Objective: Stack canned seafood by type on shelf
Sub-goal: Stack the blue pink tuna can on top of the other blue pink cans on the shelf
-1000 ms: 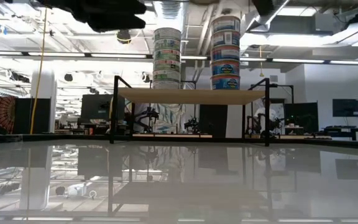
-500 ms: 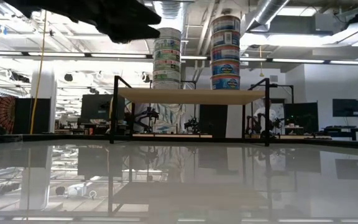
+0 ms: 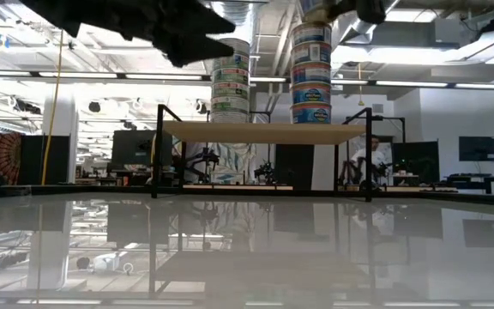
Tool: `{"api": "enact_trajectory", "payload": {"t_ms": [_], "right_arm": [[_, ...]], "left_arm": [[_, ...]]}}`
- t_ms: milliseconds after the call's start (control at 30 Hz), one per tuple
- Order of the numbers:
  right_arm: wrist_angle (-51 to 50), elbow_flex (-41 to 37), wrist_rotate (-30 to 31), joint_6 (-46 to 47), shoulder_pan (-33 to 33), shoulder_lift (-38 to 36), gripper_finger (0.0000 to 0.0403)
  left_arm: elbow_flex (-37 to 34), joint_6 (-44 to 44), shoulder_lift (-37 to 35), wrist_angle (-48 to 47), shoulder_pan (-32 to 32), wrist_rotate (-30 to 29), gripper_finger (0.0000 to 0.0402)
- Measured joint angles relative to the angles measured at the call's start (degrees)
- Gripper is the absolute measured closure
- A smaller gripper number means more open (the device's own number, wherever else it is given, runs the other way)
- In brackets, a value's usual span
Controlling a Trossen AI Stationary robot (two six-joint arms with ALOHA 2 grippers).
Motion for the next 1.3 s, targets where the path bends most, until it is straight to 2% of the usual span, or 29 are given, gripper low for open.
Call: {"api": "enact_trajectory", "payload": {"t_ms": [333,967,1067,1300], "right_arm": [[-0.9,0.0,-1.7,0.3,-3.8,0.0,0.0172],[-7.1,3.7,-2.2,4.7,-4.7,2.5,0.0166],[-8.4,4.2,-2.2,6.3,-4.7,2.8,0.0155],[-9.0,5.1,-2.2,7.3,-5.0,3.0,0.0098]], "left_arm": [[1.8,5.2,0.0,-0.1,-1.9,-5.1,0.0086],[1.8,8.9,0.0,0.3,-1.4,-8.5,0.0086],[1.8,8.8,0.0,0.0,-1.3,-8.3,0.0086],[1.8,10.6,0.0,0.7,-1.2,-8.5,0.0086]]}}
